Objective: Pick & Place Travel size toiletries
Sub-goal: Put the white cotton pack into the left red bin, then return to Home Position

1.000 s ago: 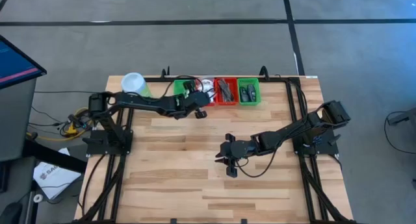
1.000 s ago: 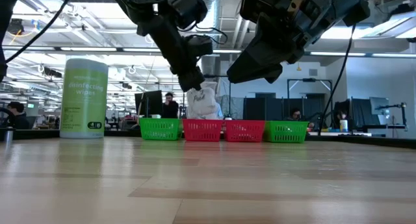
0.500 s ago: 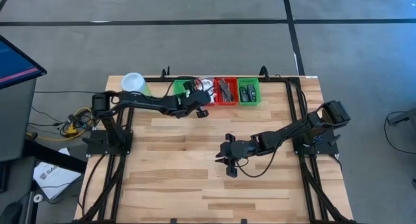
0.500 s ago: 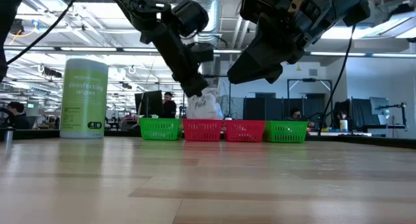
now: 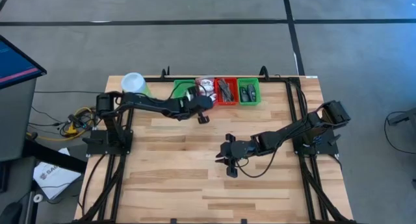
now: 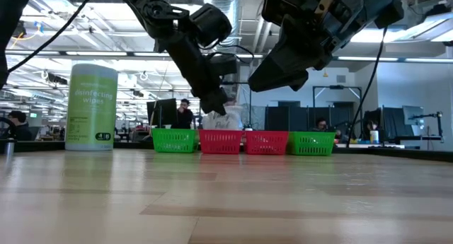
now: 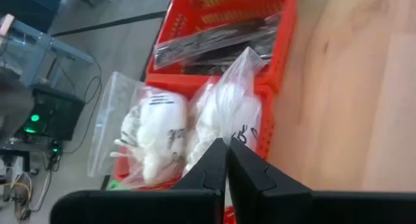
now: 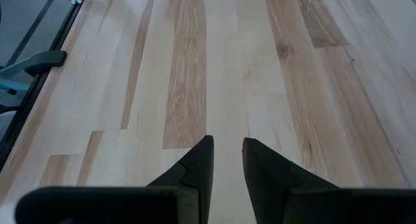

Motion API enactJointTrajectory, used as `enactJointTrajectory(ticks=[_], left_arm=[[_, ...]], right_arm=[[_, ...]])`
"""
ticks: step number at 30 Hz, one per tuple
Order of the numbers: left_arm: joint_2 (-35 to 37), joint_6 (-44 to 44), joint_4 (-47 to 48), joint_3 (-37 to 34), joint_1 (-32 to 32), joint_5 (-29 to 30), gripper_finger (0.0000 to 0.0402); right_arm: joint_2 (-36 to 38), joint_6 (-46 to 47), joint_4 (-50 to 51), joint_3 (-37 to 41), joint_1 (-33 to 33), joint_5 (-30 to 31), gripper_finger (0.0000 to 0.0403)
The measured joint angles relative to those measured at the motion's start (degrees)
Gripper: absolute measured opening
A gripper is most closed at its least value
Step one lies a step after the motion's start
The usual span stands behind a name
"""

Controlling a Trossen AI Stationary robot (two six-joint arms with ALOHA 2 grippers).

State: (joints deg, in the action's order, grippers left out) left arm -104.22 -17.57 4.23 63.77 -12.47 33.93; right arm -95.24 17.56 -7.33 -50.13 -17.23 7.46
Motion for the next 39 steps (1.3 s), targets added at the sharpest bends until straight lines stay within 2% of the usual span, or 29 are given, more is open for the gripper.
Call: enactJointTrajectory(ticks=[10,14,15,18,20,24,26,34,39], left_arm=[[-0.6,2.0,0.9,0.0,-0.7,-0.2,0.0001],[-0.6,4.2,0.9,0.0,-2.3,-7.3,0.0001],[-0.7,4.4,0.8,0.0,-2.6,-7.2,0.0001],[-1.1,4.4,1.4,0.0,-2.7,-0.2,0.0002],[-1.1,4.7,1.0,0.0,-2.7,0.6,0.0006],[-1.1,6.1,0.9,0.0,-2.6,-7.0,0.0017],[-1.1,7.4,0.7,0.0,-2.6,-9.7,0.0024],[-0.7,7.5,0.8,0.0,-2.4,-8.9,0.009],[2.5,7.6,0.8,0.0,-2.4,-9.1,0.0137]], right_arm=[[0.0,0.0,0.0,0.0,0.0,0.0,0.0075],[0.0,0.0,0.0,0.0,0.0,0.0,0.0075],[0.0,0.0,0.0,0.0,0.0,0.0,0.0075],[0.0,0.0,0.0,0.0,0.0,0.0,0.0075],[0.0,0.0,0.0,0.0,0.0,0.0,0.0075],[0.0,0.0,0.0,0.0,0.0,0.0,0.0075],[0.0,0.0,0.0,0.0,0.0,0.0,0.0075],[0.0,0.0,0.0,0.0,0.0,0.0,0.0075],[0.0,0.0,0.0,0.0,0.0,0.0,0.0075]])
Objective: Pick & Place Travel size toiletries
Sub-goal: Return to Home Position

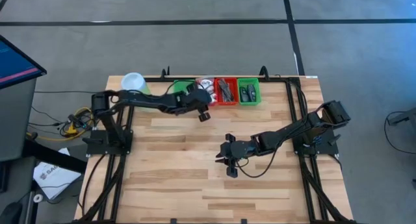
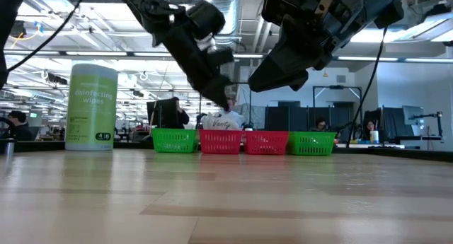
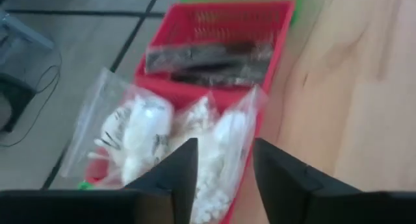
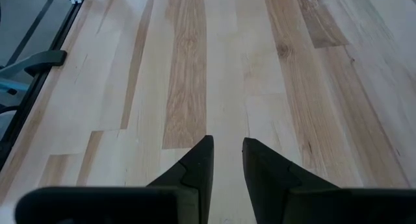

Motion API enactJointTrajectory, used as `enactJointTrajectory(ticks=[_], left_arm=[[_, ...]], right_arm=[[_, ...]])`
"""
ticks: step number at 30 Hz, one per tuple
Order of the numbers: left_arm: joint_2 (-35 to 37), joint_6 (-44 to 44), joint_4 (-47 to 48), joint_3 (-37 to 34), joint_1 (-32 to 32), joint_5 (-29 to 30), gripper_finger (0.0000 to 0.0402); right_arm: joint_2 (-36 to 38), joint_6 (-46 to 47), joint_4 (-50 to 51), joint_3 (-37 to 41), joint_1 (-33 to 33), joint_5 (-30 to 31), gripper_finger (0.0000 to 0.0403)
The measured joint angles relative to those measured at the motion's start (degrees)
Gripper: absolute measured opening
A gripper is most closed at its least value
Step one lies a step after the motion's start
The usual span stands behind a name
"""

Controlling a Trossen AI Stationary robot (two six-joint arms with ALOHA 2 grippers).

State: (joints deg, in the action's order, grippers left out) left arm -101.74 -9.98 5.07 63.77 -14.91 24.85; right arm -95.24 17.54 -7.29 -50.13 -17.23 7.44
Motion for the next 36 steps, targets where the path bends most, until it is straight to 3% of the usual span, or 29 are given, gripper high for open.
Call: enactJointTrajectory(ticks=[6,9,13,22,25,31,36], left_arm=[[7.6,3.9,0.8,-0.5,0.4,-9.7,0.0171],[14.1,7.5,0.5,-4.4,0.5,-13.8,0.0176],[24.2,10.5,0.1,-14.0,2.1,-18.8,0.0175],[51.0,17.7,-14.6,-37.8,14.7,-18.6,0.0172],[57.9,18.3,-16.9,-42.8,20.2,-14.9,0.0173],[65.0,18.4,-17.1,-48.5,31.5,2.7,0.0175],[67.4,18.5,-17.2,-50.7,37.9,7.5,0.0173]], right_arm=[[0.0,-1.8,-0.1,0.0,0.5,0.2,0.0075],[0.0,-3.2,-1.6,0.0,0.7,1.7,0.0075],[0.2,-4.7,-1.7,0.4,1.3,3.2,0.0075],[8.0,-6.0,-9.8,9.2,4.6,5.1,0.0075],[13.0,-6.2,-13.7,14.4,5.9,7.0,0.0075],[26.2,-6.1,-19.8,25.6,6.9,12.3,0.0075],[35.8,-6.4,-23.3,32.2,6.8,14.2,0.0075]])
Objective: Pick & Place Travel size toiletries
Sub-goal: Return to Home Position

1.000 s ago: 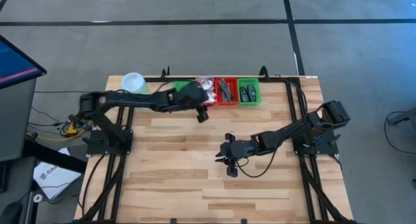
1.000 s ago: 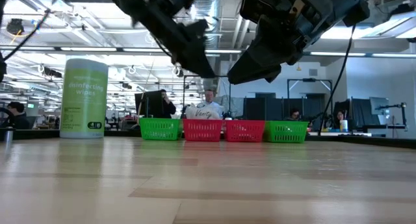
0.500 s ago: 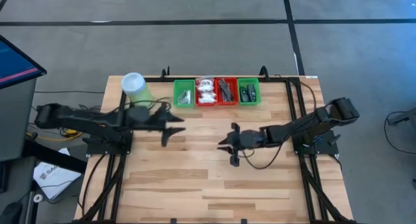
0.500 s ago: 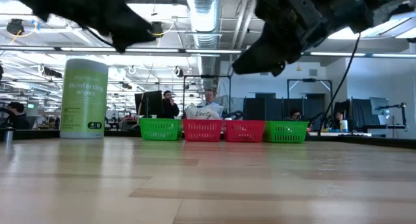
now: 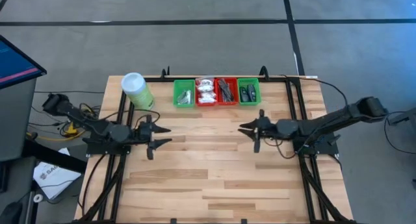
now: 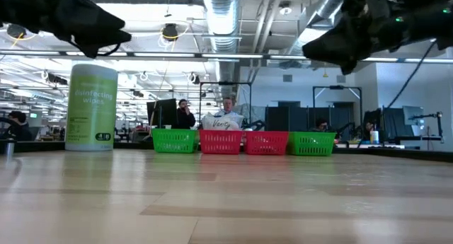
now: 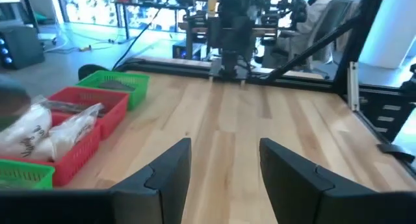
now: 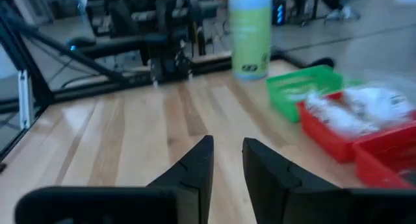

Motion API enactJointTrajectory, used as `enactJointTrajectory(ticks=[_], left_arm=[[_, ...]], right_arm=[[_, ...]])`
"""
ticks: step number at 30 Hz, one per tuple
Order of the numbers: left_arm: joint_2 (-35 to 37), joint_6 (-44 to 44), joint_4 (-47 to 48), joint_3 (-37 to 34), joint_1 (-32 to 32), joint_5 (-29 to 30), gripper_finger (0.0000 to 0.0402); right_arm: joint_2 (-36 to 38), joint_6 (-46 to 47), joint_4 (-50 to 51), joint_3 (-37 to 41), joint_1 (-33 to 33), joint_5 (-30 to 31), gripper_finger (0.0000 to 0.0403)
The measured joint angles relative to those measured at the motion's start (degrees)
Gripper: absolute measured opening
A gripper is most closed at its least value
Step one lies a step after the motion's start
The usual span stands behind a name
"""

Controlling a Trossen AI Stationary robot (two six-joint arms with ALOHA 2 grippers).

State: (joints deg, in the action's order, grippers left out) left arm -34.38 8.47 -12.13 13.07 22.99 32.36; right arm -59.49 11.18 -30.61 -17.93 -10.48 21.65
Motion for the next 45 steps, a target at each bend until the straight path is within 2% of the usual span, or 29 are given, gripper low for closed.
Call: enactJointTrajectory(ticks=[2,5,6,10,16,22,30,34,37,41,45], left_arm=[[0.8,0.4,-0.3,-0.6,2.3,4.7,0.0174],[3.5,0.5,-0.3,-2.9,5.1,15.5,0.0175],[4.6,0.5,-0.7,-3.6,5.8,17.1,0.0175],[9.8,-0.7,-0.9,-6.3,7.8,17.1,0.0169],[17.9,-4.4,-0.9,-9.3,7.1,17.2,0.0157],[25.2,-8.2,-0.7,-12.5,4.7,17.2,0.0141],[30.3,-7.1,7.7,-12.7,0.7,16.8,0.0117],[30.9,-7.4,8.3,-12.7,-2.3,14.6,0.0104],[30.2,-6.9,8.1,-12.6,-4.6,10.6,0.0097],[27.5,-4.0,7.9,-12.6,-6.3,-0.2,0.009],[22.7,1.5,8.0,-12.6,-7.0,-4.3,0.0088]], right_arm=[[2.9,-1.3,-0.4,1.6,0.0,1.9,0.0075],[7.5,-4.0,-3.2,4.8,0.2,4.1,0.0075],[9.2,-4.8,-4.1,5.9,0.2,4.2,0.0075],[15.8,-7.0,-6.1,10.3,-0.2,4.1,0.0075],[26.5,-6.9,-5.8,17.1,-0.3,4.0,0.0075],[37.4,-9.2,3.1,17.5,-0.3,3.9,0.0075],[52.7,-11.2,17.2,17.5,1.1,3.9,0.0075],[59.4,-10.4,26.4,17.5,2.7,4.0,0.0075],[59.2,-10.6,28.1,16.9,3.8,4.2,0.0075],[59.2,-11.6,29.4,16.6,5.3,4.4,0.0075],[58.7,-8.5,29.5,16.5,5.9,4.4,0.0075]])
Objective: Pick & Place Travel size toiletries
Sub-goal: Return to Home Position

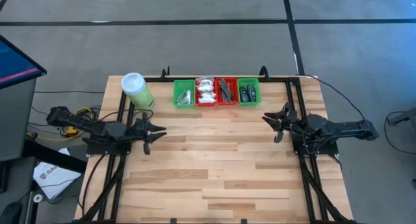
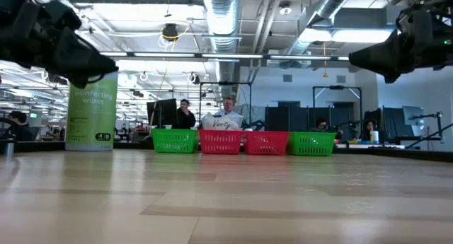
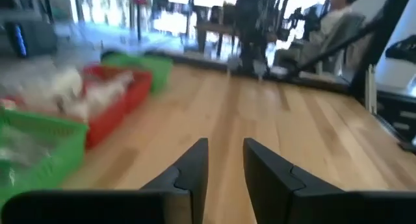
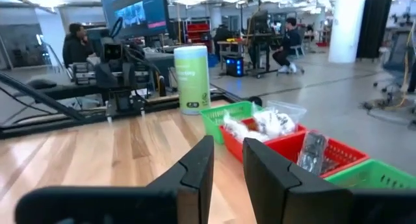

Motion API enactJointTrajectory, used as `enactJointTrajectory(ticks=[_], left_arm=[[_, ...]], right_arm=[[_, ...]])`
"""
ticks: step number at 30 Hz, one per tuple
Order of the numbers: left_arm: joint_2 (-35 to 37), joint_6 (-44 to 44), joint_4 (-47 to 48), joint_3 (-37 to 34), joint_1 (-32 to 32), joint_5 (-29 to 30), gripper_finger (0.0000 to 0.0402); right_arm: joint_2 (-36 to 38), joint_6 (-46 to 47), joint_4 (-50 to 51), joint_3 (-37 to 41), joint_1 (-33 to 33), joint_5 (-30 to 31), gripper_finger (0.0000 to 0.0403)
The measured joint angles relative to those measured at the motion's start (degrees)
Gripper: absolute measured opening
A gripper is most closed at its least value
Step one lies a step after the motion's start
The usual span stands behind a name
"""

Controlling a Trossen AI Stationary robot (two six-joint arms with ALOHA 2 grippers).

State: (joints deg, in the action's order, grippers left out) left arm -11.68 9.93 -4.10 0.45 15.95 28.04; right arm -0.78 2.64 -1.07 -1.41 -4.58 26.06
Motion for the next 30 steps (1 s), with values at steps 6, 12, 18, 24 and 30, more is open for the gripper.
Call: enactJointTrajectory(ticks=[6,12,18,24,30], left_arm=[[-5.0,5.8,-2.0,0.0,-0.1,-4.5,0.0088],[-5.6,0.5,-7.3,0.0,-0.1,-5.4,0.0087],[-5.6,-2.4,-9.7,0.0,-1.6,-17.7,0.0087],[-5.9,-1.5,-8.1,0.0,-5.1,-20.4,0.0087],[-3.9,-8.8,-8.9,2.0,-6.3,-23.0,0.0087]], right_arm=[[0.1,3.9,0.1,0.0,0.0,-0.3,0.0075],[0.1,3.9,0.1,0.0,0.0,-0.3,0.0075],[0.1,3.9,0.2,0.0,0.0,-0.3,0.0075],[0.1,3.9,0.2,0.0,0.0,-0.3,0.0075],[0.1,3.9,0.2,0.0,0.0,-0.3,0.0075]])
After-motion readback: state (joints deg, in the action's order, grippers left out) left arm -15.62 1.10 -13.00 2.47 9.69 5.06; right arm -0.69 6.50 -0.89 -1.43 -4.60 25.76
